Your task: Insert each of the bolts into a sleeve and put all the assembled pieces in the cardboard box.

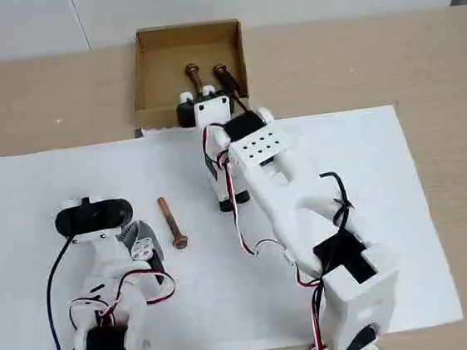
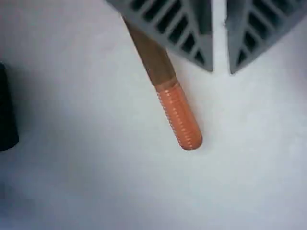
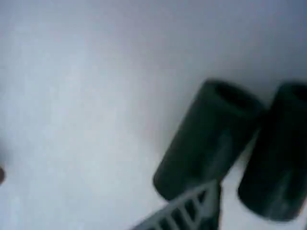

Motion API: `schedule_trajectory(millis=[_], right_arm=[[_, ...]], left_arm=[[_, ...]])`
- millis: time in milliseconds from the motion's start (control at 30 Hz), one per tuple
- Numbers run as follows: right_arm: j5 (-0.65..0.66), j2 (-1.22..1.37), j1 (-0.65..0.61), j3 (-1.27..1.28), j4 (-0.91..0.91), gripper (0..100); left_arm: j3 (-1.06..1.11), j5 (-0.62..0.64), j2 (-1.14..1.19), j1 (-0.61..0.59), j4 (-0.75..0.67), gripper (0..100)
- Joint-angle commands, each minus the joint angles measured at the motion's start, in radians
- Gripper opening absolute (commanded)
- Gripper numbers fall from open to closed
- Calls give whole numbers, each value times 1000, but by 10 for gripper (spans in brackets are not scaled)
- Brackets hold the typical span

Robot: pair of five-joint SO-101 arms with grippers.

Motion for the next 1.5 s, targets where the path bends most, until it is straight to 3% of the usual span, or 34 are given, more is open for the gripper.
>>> schedule_trajectory(millis=[0,667,800,967,1467], right_arm=[[29,-33,-2,15,-65,121],[26,140,44,17,-74,117],[25,145,41,17,-77,0],[25,139,41,17,-87,3],[26,-343,18,17,12,3]], left_arm=[[-5,6,-8,-6,0,6],[-5,6,-8,-6,0,6],[-5,6,-8,-6,0,6],[-5,6,-8,-6,0,6],[-5,6,-8,-6,0,6]])
